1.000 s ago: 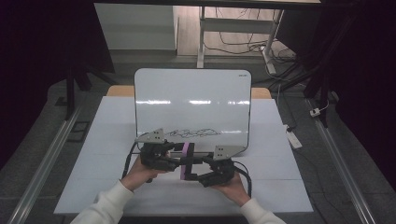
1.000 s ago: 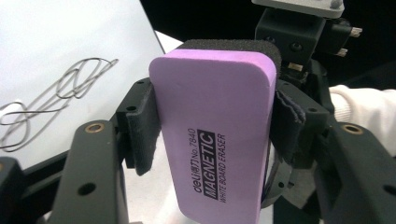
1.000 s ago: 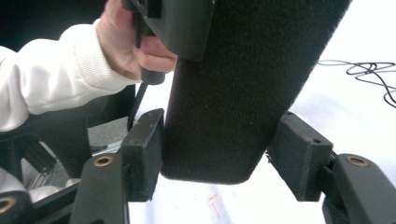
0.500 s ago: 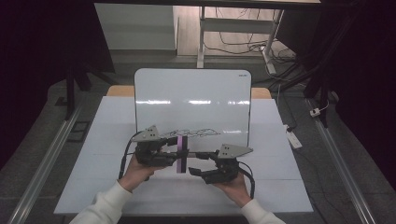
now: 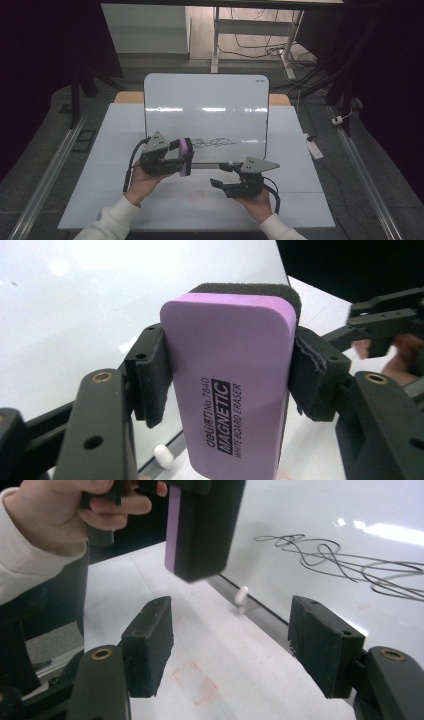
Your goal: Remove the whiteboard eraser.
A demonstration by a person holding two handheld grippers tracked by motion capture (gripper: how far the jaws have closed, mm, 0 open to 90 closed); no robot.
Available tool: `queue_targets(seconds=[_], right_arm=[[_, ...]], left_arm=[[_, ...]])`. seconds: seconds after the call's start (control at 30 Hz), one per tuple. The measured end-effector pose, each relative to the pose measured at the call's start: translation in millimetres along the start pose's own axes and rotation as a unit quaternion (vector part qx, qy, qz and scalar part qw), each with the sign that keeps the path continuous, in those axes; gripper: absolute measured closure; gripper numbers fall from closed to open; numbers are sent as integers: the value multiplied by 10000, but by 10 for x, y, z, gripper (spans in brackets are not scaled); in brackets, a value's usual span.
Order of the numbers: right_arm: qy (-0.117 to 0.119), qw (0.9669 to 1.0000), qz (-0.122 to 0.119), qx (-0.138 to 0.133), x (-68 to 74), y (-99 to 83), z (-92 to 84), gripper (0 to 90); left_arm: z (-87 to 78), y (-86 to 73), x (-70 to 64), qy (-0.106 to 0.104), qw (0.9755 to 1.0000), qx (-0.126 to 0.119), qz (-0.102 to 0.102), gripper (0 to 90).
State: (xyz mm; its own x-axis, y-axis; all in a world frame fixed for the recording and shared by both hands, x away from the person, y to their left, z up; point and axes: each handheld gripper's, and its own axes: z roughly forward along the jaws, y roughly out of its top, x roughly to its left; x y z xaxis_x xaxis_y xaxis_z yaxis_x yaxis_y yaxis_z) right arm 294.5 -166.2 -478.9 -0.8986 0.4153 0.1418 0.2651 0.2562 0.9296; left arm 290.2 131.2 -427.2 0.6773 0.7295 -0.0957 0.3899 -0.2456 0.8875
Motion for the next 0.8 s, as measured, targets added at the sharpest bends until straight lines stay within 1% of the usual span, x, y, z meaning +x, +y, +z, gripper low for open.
queue_targets(seconds=[0.07, 0.13, 0.17, 0.2, 0.23, 0.27, 0.3, 0.37, 0.43, 0.53, 0.67, 0.73, 0.8], right_arm=[[-57, 10000, -18, -13, -2, -23, -47, 344], [-180, 9998, -33, -18, -7, -36, -93, 349], [-266, 9996, -37, -6, -10, -38, -110, 351], [-467, 9989, -55, 31, -6, -42, -136, 353], [-467, 9989, -55, 31, -6, -42, -136, 353], [-541, 9985, -84, 4, 7, -46, -141, 353], [-653, 9978, -151, 31, 30, -44, -148, 353], [-787, 9964, -313, 61, 83, -35, -148, 354], [-829, 9956, -429, 66, 127, -25, -144, 358], [-846, 9952, -488, 95, 165, -23, -144, 359], [-854, 9952, -460, 126, 157, -47, -186, 359], [-889, 9950, -437, 123, 139, -60, -232, 359], [-904, 9951, -383, 84, 114, -69, -276, 359]], left_arm=[[-12, 4, 2, 73, 10000, -25, -23, 393], [-18, 6, -2, 154, 9998, -53, -70, 392], [-18, 8, -5, 175, 9998, -64, -79, 392], [-18, 8, -9, 189, 9998, -70, -87, 392], [-14, 8, -15, 198, 9997, -69, -103, 392], [-11, 7, -19, 192, 9997, -60, -114, 392], [-5, 7, -24, 178, 9998, -45, -106, 392], [8, 4, -37, 183, 9998, -21, -84, 392], [18, 0, -41, 169, 9998, -3, -78, 392], [31, -6, -39, 249, 9997, 17, -64, 392], [48, -7, 5, 474, 9988, 15, -91, 392], [51, -13, 26, 613, 9981, 33, -35, 392], [40, -17, 50, 668, 9978, 28, -30, 392]])
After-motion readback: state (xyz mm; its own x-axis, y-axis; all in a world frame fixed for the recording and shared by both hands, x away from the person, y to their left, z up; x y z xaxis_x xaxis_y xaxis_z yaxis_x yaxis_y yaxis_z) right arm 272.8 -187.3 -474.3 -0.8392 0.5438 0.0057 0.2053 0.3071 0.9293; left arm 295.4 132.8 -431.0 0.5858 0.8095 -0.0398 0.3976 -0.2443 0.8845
